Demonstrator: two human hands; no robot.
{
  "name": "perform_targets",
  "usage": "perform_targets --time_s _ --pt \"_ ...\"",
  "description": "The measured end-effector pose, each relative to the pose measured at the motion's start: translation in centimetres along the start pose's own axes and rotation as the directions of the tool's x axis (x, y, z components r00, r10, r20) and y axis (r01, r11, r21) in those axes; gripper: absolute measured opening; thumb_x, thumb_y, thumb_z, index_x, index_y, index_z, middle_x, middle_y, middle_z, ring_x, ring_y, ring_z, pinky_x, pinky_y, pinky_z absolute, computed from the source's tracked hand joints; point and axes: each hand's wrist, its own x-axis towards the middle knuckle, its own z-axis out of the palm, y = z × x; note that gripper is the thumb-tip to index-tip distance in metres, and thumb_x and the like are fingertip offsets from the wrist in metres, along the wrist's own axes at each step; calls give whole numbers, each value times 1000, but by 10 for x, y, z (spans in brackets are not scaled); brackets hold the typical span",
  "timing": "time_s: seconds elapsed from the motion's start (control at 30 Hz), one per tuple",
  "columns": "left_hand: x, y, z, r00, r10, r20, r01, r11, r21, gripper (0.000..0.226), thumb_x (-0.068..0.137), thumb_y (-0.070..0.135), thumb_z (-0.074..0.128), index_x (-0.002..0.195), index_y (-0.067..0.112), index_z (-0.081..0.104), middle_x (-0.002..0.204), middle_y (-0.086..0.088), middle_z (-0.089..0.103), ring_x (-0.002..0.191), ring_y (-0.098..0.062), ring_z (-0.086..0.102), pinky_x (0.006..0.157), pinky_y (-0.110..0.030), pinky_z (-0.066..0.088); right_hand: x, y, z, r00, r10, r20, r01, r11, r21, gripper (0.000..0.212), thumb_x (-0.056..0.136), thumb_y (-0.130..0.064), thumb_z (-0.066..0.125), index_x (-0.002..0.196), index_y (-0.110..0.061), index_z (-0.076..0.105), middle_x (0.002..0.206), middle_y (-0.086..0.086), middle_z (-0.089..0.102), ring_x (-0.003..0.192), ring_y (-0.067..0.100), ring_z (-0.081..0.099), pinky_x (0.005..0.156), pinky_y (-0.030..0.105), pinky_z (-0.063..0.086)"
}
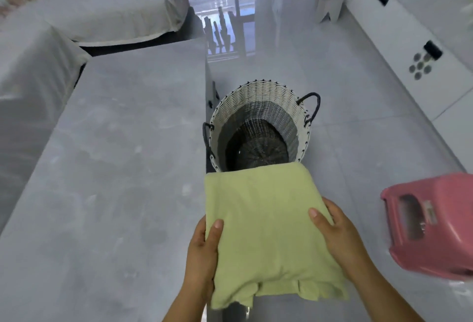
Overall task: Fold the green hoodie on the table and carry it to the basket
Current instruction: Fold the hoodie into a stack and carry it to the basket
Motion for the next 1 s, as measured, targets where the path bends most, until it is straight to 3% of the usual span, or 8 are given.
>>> perform_targets --time_s 0.17,0.33,0.5,0.7,0.83,0.9,1.0 --pt "3 -1 20 999 -9 -50 10 1000 26 18 92 29 52 106 31 62 101 8 70 94 -14 66 78 -32 51 17 16 -11 999 37 22 -36 998 -53 33 90 -23 55 122 -19 55 110 0 63 103 21 58 82 28 39" --pt "27 19 31 995 -30 -94 35 998 53 13 92 28 52 96 34 62 96 12 68 89 -6 63 67 -20 44 48 4 -3 989 133 63 -127 988 -89 36 89 -18 57 125 -14 54 108 2 58 97 17 50 83 25 32" --pt "92 57 50 993 -73 -90 79 995 62 17 95 29 45 92 42 56 94 22 59 87 5 54 67 -13 38 115 -21 10 982 187 32 -182 977 -113 38 88 -20 59 124 -13 55 116 9 61 96 18 51 80 24 32" --pt "189 93 73 996 -62 -69 75 977 200 24 93 32 44 113 31 59 110 11 63 101 -8 58 81 -27 44 206 -40 34 976 213 37 -209 973 -97 41 89 -29 56 128 -16 52 125 10 59 114 26 53 86 29 36" --pt "253 109 90 997 -70 -16 72 949 306 23 87 33 44 107 32 56 103 12 62 94 -7 58 71 -21 43 266 -41 44 962 266 65 -259 960 -102 40 92 -29 50 130 -17 49 125 9 58 110 26 53 93 35 41" --pt "283 109 98 996 -90 -13 89 921 378 19 93 22 44 107 31 54 102 6 63 93 -11 58 71 -24 44 294 -40 50 944 315 96 -306 947 -98 42 92 -26 50 133 -19 46 127 10 56 110 26 53 97 37 41" --pt "323 108 112 993 -112 -28 113 889 443 18 95 21 41 108 28 52 93 13 59 85 -4 55 66 -19 41 335 -39 58 903 401 157 -386 915 -119 46 93 -24 49 137 -19 40 131 11 52 115 28 51 102 38 38"
